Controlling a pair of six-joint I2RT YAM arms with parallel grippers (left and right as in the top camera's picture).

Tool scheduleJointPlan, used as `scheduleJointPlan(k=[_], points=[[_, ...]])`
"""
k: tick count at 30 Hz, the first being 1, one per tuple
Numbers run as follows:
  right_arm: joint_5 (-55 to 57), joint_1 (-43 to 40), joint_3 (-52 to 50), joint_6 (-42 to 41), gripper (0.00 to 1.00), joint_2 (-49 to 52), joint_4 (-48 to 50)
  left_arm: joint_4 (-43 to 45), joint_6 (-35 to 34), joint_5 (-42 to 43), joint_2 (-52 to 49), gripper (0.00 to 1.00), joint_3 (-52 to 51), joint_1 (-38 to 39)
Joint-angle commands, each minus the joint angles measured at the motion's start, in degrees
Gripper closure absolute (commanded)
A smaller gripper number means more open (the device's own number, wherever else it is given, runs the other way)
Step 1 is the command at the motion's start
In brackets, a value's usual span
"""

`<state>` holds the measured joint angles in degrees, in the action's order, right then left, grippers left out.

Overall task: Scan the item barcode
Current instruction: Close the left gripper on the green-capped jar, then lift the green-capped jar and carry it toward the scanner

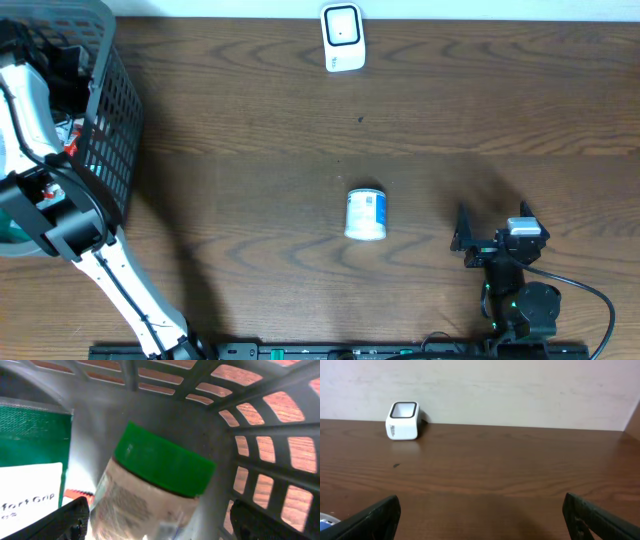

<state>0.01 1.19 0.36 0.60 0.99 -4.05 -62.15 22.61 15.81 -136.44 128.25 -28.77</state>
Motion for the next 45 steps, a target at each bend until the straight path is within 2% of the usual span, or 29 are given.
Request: scheduleJointPlan(k=[1,19,25,27,30,36,42,45], points=[[0.6,-0.3,0.0,-0.6,0.01,-0.2,-0.2,1.0,0.9,1.1,-1.7,0.14,0.1,-0.3],[0.6,-0.3,0.0,-0.6,0.01,-0.2,-0.2,5.5,-1.0,-1.8,-1.9,0.15,-5.6,-0.3],[0.6,-0.3,0.0,-0.6,0.01,-0.2,-0.2,6.9,-3.5,-1.8,-1.5,0.24,-5.2,-0.3],[0.5,-0.3,0.0,-0.6,0.01,-0.2,-0.2,7.0,-4.9,-1.9,-1.1,0.33,-4.7,-0.3],[0.6,-0.3,0.0,-0.6,0.01,-0.2,-0.2,7.0,-5.4,-1.9,0.7,0.36,-4.6,-0.4],[0.6,-0.3,0.0,-0.6,0.01,-0.2,-0.2,8.0,-6.5,-2.4,9.4,0.36,-4.6,-0.7],[0.6,-0.3,0.0,-0.6,0.01,-0.2,-0.2,9.6,-14.0,-9.0,21.2,0.36,-4.6,-0.8],[0.6,-0.3,0.0,-0.6,0.01,-0.2,-0.2,9.6,-17.7,-9.4,27.3,0.36,-4.6,-0.8]])
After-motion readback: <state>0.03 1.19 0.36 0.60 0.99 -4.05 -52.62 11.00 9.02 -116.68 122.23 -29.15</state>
